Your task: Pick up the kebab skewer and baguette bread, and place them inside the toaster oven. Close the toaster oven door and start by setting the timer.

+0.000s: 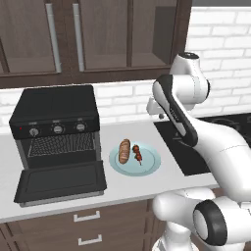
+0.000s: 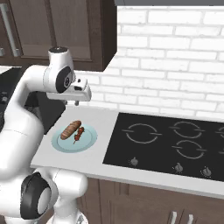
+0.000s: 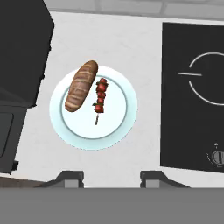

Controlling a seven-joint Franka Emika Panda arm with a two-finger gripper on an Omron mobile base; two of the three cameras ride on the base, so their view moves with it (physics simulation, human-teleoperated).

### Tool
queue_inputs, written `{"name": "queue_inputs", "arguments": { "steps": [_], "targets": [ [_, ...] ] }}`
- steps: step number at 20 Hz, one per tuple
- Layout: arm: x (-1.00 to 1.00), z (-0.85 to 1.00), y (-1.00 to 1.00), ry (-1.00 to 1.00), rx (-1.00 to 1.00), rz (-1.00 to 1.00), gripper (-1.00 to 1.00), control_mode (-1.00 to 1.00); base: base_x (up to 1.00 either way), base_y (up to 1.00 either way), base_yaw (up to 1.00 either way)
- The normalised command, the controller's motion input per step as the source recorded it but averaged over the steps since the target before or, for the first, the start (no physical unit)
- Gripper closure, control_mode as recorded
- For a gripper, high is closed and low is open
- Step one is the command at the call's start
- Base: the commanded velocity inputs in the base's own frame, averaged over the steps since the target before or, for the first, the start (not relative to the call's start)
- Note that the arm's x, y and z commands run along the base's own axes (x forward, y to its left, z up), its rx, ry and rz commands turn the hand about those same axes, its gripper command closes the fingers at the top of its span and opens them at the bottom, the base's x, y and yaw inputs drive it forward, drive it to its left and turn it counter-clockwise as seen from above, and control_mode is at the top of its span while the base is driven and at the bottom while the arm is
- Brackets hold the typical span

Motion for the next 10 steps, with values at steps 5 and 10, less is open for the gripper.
{"name": "queue_inputs", "arguments": {
  "steps": [5, 10],
  "targets": [
    [-0.63, -0.02, 0.39, -0.03, 0.00, 0.00, -1.00, -1.00, 0.00, 0.00, 0.00],
    [-0.70, 0.00, 1.00, -0.09, -0.01, 0.00, -1.00, -1.00, 0.00, 0.00, 0.00]
  ]
}}
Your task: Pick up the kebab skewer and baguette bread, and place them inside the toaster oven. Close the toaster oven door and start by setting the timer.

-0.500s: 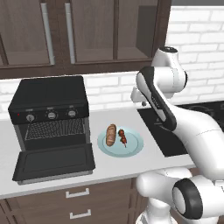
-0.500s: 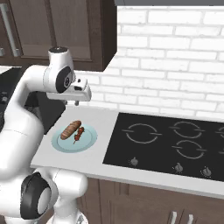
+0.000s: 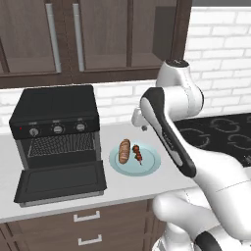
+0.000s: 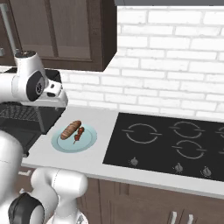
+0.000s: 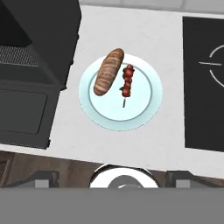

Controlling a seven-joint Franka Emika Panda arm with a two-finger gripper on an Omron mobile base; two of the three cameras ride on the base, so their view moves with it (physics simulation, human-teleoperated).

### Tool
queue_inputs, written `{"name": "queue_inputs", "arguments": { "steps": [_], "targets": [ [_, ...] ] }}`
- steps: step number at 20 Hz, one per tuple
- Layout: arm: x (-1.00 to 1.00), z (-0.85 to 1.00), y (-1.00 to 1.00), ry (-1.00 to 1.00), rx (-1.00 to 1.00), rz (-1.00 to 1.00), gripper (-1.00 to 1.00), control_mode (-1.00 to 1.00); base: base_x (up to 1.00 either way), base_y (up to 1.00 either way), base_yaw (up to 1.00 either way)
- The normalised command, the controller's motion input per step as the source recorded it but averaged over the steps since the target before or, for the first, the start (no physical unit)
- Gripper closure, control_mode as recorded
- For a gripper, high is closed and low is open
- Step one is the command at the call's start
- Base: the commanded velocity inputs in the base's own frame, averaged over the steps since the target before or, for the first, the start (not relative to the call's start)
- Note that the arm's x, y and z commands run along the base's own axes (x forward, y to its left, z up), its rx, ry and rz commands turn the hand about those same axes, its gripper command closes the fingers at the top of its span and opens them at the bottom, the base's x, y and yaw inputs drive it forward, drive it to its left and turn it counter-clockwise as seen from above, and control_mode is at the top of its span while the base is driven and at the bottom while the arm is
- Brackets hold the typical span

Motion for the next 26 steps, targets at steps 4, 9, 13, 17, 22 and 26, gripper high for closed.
{"name": "queue_inputs", "arguments": {
  "steps": [4, 9, 13, 17, 22, 26],
  "targets": [
    [-0.13, -0.01, 1.00, -0.09, 0.00, 0.00, -1.00, -1.00, 0.00, 0.00, 0.00],
    [-0.02, -0.03, 0.98, -0.09, 0.07, 0.00, -1.00, -1.00, 0.00, 0.00, 0.00],
    [-0.02, -0.20, 0.39, -0.05, 0.00, -0.01, -1.00, -1.00, 0.00, 0.00, 0.00],
    [0.00, -0.18, 0.74, -0.09, 0.00, 0.00, -1.00, -1.00, 0.00, 0.00, 0.00],
    [0.00, -0.28, 1.00, -0.11, -0.04, 0.00, -1.00, -1.00, 0.00, 0.00, 0.00],
    [0.00, -0.18, 0.78, -0.22, 0.00, 0.00, -1.00, -1.00, 0.00, 0.00, 0.00]
  ]
}}
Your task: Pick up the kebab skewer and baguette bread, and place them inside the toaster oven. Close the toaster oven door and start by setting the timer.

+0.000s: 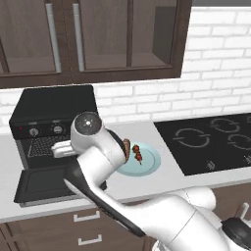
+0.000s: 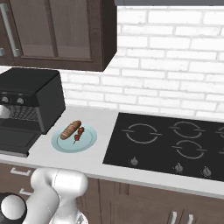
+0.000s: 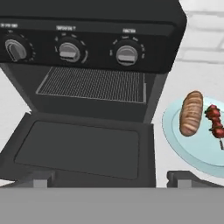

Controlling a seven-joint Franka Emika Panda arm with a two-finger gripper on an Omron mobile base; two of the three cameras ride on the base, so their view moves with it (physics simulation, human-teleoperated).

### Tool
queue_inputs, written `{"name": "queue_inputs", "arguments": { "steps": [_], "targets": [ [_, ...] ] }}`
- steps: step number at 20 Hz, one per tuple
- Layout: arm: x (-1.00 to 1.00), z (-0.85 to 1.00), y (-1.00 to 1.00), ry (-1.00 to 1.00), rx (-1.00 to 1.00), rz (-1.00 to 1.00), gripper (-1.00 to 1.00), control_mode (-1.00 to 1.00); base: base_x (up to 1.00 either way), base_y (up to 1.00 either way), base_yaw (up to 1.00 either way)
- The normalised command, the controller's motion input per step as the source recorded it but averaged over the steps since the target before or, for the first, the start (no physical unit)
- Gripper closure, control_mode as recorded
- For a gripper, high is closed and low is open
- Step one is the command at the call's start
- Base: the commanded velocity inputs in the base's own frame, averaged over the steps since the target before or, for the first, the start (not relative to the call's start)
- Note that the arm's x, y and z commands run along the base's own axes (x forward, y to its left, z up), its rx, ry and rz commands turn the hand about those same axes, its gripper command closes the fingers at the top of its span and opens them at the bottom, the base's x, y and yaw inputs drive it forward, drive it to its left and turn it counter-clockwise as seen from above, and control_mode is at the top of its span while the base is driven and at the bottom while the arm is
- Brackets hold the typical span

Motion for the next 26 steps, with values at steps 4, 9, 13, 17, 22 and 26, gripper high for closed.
{"name": "queue_inputs", "arguments": {
  "steps": [4, 9, 13, 17, 22, 26],
  "targets": [
    [0.00, -0.09, 0.53, -0.33, 0.00, 0.00, -1.00, -1.00, 0.00, 0.00, 0.00],
    [0.00, 0.00, 0.54, -0.19, 0.00, 0.00, -1.00, -1.00, 0.00, 0.00, 0.00],
    [0.02, 0.00, 0.47, -0.02, 0.00, 0.00, -1.00, -1.00, 0.00, 0.00, 0.00],
    [0.03, 0.00, 0.46, -0.01, 0.00, 0.00, -1.00, -1.00, 0.00, 0.00, 0.00],
    [0.02, -0.01, 0.18, -0.06, 0.02, -0.01, -1.00, -1.00, 0.00, 0.00, 0.00],
    [0.11, -0.21, -0.96, -0.09, 0.14, -0.02, -1.00, -1.00, 0.00, 0.00, 0.00]
  ]
}}
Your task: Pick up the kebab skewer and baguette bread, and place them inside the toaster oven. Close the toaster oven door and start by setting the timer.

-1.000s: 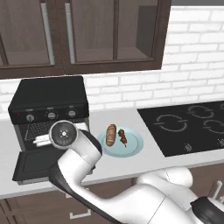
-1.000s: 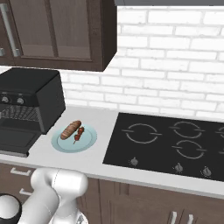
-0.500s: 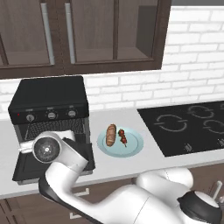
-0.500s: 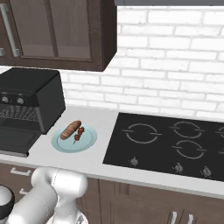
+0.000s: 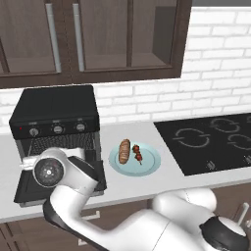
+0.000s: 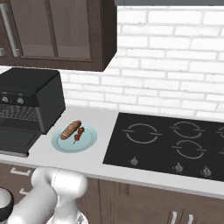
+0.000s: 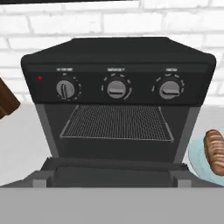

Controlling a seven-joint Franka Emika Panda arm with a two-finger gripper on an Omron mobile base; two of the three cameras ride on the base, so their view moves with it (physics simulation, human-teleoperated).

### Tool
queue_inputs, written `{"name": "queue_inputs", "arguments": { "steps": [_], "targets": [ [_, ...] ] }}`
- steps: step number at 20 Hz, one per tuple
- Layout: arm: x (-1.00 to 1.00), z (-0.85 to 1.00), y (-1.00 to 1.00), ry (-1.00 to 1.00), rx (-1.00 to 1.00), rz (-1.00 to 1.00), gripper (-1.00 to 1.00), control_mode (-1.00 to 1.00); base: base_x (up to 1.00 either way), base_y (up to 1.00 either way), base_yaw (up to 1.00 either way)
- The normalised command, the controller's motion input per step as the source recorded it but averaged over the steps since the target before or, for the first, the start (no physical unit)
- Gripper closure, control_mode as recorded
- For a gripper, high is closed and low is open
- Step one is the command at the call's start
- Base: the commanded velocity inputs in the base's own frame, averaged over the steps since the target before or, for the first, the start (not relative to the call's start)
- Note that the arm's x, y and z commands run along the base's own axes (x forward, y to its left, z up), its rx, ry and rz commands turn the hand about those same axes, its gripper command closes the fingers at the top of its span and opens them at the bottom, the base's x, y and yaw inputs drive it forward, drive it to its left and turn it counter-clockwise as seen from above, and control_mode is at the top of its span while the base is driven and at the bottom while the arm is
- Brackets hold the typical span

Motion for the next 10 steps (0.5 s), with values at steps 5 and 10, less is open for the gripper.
{"name": "queue_inputs", "arguments": {
  "steps": [5, 10],
  "targets": [
    [0.31, -0.23, -0.95, -0.03, 0.18, -0.02, -1.00, -1.00, 0.00, 0.00, 0.00],
    [0.20, -0.46, -0.25, -0.03, 0.01, 0.00, -1.00, -1.00, 0.00, 0.00, 0.00]
  ]
}}
